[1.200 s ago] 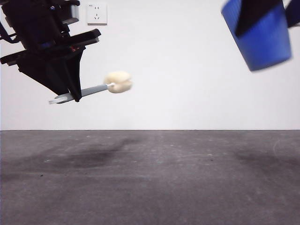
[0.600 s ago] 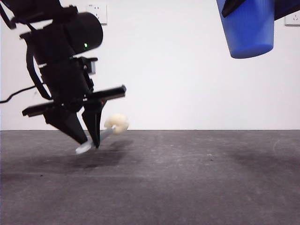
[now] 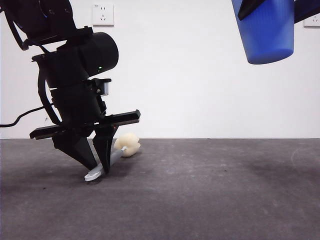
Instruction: Pick up the cup brush,pick up the cup,insert the brush into the cup,clean the cup,put the cup brush back,put the cup back to the fixed position on the table
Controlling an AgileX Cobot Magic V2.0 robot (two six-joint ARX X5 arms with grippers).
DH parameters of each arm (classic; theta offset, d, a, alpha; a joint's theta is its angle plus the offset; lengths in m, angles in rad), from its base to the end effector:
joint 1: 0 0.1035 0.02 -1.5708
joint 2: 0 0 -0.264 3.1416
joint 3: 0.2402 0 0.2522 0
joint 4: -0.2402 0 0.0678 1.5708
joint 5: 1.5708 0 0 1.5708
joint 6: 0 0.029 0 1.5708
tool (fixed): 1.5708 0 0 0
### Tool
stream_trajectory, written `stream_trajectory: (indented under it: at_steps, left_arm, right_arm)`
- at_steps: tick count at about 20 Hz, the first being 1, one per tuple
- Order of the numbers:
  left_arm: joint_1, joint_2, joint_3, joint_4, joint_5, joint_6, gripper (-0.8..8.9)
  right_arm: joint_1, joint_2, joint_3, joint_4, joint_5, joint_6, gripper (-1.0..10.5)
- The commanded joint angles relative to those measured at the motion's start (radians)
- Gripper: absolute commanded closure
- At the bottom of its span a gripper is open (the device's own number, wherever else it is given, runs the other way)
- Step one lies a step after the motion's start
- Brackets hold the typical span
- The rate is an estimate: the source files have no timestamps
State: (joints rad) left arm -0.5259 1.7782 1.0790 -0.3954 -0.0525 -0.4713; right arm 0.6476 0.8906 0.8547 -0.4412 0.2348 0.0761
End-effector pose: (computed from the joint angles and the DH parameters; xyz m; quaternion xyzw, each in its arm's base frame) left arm 0.2990 -0.1718 0.1641 -0.0495 0.5317 -0.0783 0.8418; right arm 0.1526 0.1069 0.3158 -0.0646 0.2211 0.1909 0.9542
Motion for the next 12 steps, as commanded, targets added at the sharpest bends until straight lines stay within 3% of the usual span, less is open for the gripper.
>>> stream_trajectory:
  at_steps: [1,7,12]
  left_arm:
    - [-0.003,0.005,-0.007,-0.013,0.005,0.000,4.94]
    - [-0.003,-0.003,-0.006,-0.029,0.076,0.000,4.96]
    - [-0.002,-0.098,-0.005,-0.066,0.083,0.037,4.96]
  right_arm:
    - [0.001,-0.001,0.003,0.009,-0.002,0.013,9.6]
    - [0.000,0.023,0.003,0.031,-0.035,0.026,9.6]
    - [-0.002,0.186,0.003,0.162,-0.078,0.037,9.6]
